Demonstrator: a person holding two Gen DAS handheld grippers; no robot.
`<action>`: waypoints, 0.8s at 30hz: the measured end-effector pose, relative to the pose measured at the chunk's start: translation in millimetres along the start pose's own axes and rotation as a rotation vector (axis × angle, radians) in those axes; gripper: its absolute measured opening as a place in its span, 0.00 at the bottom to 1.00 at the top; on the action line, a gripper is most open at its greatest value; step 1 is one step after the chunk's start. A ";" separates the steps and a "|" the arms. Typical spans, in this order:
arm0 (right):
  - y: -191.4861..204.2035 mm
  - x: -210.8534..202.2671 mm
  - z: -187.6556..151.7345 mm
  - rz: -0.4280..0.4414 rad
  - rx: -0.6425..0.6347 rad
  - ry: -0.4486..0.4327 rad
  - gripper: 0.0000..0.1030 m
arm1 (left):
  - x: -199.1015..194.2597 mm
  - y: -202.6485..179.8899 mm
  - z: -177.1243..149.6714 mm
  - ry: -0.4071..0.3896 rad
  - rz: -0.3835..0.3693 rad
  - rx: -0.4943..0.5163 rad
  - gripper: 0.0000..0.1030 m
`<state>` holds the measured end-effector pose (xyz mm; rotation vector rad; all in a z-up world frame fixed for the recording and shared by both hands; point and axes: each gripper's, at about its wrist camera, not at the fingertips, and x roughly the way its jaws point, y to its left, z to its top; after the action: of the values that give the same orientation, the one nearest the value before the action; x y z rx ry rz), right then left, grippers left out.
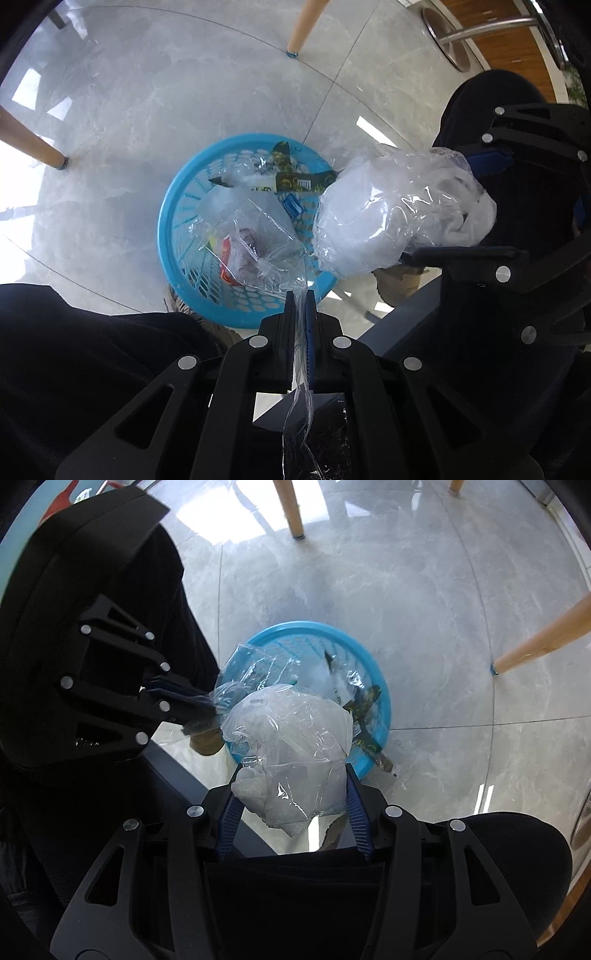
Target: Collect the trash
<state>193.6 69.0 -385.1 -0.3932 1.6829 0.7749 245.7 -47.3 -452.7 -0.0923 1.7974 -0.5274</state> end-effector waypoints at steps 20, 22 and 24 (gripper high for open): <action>-10.8 0.4 -2.4 0.012 0.048 -0.004 0.90 | 8.9 7.5 1.5 0.040 0.075 -0.023 0.94; -11.7 -2.2 -1.9 0.015 0.050 -0.015 0.91 | 7.2 5.9 2.0 0.033 0.086 -0.016 0.94; -10.1 -2.6 -2.6 0.008 0.044 -0.021 0.92 | 5.1 3.0 1.5 0.025 0.097 0.001 0.94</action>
<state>198.7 59.6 -385.2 -0.3465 1.6800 0.7444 246.2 -46.8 -458.7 0.0026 1.8165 -0.4621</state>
